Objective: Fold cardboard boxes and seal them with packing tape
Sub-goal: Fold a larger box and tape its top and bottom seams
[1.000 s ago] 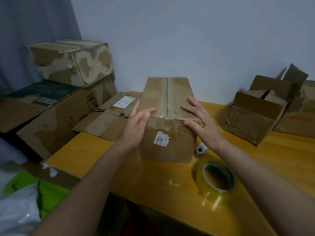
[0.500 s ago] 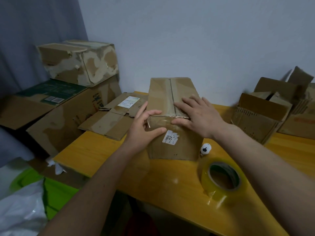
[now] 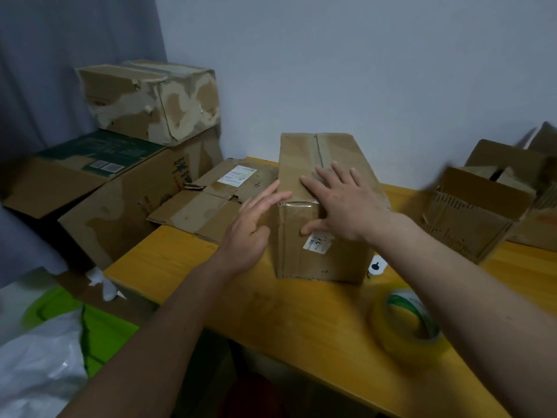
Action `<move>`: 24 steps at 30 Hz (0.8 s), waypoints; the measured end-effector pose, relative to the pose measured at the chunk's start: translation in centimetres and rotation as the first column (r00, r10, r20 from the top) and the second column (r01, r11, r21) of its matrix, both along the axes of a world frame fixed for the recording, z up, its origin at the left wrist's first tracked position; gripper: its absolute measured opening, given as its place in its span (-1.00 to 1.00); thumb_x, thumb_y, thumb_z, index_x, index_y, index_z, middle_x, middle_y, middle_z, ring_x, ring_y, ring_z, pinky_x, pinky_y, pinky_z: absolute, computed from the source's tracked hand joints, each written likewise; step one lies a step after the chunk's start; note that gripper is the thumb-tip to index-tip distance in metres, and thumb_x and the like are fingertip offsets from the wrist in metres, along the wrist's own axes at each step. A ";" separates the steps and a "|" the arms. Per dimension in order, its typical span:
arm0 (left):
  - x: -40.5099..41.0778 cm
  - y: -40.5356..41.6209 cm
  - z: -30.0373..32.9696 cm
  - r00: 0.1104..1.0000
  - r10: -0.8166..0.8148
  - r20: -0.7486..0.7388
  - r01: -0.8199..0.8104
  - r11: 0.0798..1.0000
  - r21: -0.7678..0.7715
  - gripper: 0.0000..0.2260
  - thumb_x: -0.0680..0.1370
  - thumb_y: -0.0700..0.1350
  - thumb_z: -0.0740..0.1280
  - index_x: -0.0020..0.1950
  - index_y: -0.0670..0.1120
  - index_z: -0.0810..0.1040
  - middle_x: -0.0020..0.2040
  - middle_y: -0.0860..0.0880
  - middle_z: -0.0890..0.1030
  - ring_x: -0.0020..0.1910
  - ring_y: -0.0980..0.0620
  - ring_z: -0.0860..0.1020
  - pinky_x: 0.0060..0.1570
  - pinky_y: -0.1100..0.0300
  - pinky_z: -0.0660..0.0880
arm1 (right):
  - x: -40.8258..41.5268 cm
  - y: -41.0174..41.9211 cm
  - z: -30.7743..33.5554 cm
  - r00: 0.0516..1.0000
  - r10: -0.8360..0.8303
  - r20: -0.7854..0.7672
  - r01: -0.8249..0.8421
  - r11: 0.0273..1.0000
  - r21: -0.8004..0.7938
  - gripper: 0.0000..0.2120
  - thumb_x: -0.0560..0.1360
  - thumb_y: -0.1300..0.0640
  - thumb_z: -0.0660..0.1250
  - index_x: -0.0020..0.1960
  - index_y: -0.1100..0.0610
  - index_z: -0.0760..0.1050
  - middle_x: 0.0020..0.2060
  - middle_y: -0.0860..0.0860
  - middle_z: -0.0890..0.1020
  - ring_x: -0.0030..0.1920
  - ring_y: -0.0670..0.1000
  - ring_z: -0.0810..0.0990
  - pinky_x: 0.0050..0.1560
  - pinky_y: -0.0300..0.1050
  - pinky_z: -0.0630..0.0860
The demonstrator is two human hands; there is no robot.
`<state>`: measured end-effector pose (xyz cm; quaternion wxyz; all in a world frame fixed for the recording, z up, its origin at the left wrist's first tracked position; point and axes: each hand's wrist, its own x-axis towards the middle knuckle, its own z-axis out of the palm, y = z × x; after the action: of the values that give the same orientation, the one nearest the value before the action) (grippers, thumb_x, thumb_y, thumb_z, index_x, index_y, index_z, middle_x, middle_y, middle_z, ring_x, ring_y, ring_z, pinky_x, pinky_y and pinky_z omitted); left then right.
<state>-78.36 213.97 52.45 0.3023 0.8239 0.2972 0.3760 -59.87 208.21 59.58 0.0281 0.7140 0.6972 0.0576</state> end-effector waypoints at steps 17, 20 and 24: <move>1.1 1.3 -0.5 0.976 -0.056 0.212 0.067 0.997 -0.045 -0.56 0.51 -0.19 -0.01 0.28 0.01 0.51 0.42 0.06 0.38 0.40 0.31 0.29 0.35 0.38 0.23 | -4.4 2.8 -0.6 0.993 -0.101 -0.055 0.106 0.989 0.107 -0.14 0.43 -0.33 0.16 0.50 0.24 0.13 0.48 0.15 0.22 0.50 0.15 0.09 0.47 0.16 0.07; 1.2 1.6 -0.4 0.975 -0.031 0.221 0.033 0.999 -0.008 -0.56 0.55 -0.01 -0.05 0.23 -0.01 0.54 0.39 0.03 0.43 0.39 0.25 0.33 0.37 0.29 0.26 | -4.4 2.7 -0.9 0.998 -0.062 0.005 0.060 0.986 0.156 -0.15 0.47 -0.31 0.12 0.51 0.27 0.08 0.49 0.19 0.18 0.51 0.17 0.07 0.49 0.12 0.06; 3.0 1.6 0.8 0.948 0.148 0.283 -0.148 0.989 -0.022 -0.64 0.57 0.13 0.01 -0.04 0.08 0.58 0.20 0.05 0.50 0.24 0.26 0.42 0.22 0.41 0.30 | 0.5 -0.3 0.5 0.983 0.166 -0.078 -0.139 0.953 0.269 -0.25 0.46 -0.40 0.05 0.44 0.08 0.33 0.52 0.06 0.18 0.53 0.06 0.07 0.52 0.05 -0.02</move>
<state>-75.33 215.54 53.24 0.3128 0.7369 0.3119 0.5118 -59.42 207.92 60.06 -0.1060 0.6573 0.7372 0.1154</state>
